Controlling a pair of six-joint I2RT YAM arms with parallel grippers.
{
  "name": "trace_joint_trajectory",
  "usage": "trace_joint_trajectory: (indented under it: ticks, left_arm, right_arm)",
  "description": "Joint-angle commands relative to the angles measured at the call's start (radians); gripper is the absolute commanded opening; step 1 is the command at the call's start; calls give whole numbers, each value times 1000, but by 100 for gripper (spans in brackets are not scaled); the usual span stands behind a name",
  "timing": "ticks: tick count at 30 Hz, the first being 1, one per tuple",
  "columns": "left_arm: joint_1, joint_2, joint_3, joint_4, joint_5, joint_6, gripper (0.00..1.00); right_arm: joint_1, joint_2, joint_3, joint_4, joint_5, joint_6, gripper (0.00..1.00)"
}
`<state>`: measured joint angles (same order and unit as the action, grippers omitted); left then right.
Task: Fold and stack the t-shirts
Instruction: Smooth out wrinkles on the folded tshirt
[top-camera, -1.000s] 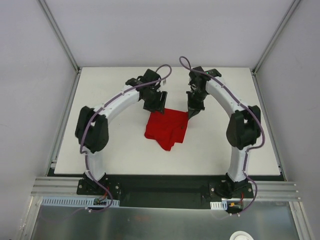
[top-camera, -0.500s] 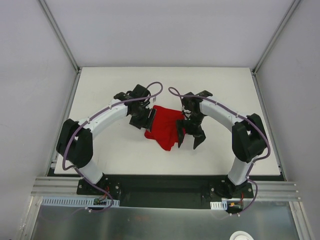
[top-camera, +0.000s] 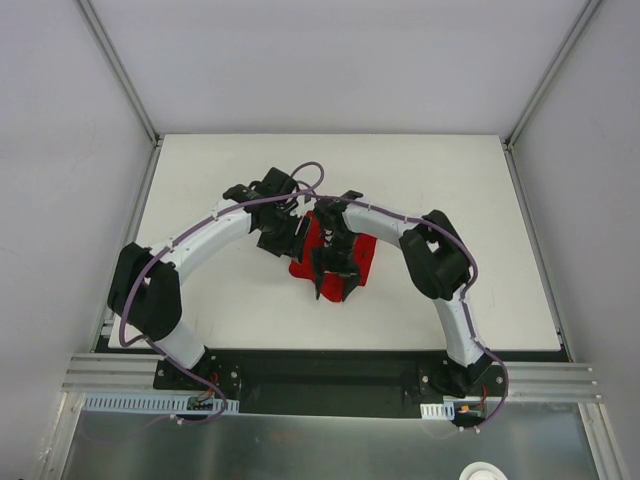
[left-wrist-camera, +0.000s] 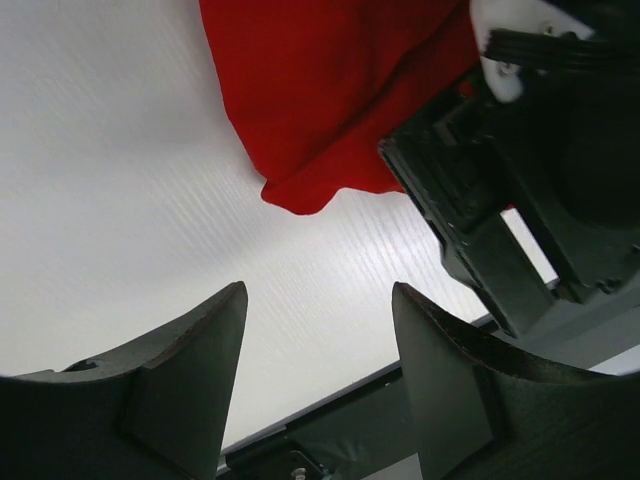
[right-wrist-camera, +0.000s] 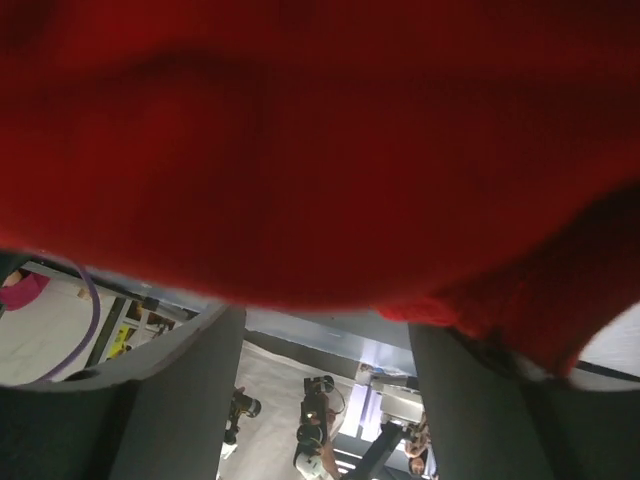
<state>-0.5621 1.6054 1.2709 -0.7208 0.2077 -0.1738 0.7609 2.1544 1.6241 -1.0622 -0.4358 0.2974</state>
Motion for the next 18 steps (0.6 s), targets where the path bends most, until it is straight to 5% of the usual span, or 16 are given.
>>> trace_joint_trajectory:
  ticks: [1, 9, 12, 13, 14, 18]
  left_arm:
    - [-9, -64, 12, -3, 18, 34, 60]
    - [-7, -70, 16, -9, 18, 50, 60]
    - [-7, -65, 22, -11, 18, 48, 60]
    - [-7, -64, 24, -9, 18, 48, 60]
    - [-7, -62, 25, -9, 18, 48, 60]
    - [-9, -64, 25, -12, 10, 46, 59]
  right_arm:
    - [5, 45, 77, -39, -3, 36, 68]
    - [6, 81, 102, -111, 74, 17, 51]
    - [6, 85, 82, -130, 101, 13, 29]
    - [5, 88, 80, -136, 114, 9, 9]
    - [5, 90, 79, -149, 123, 8, 1]
    - [6, 59, 80, -162, 167, -3, 1]
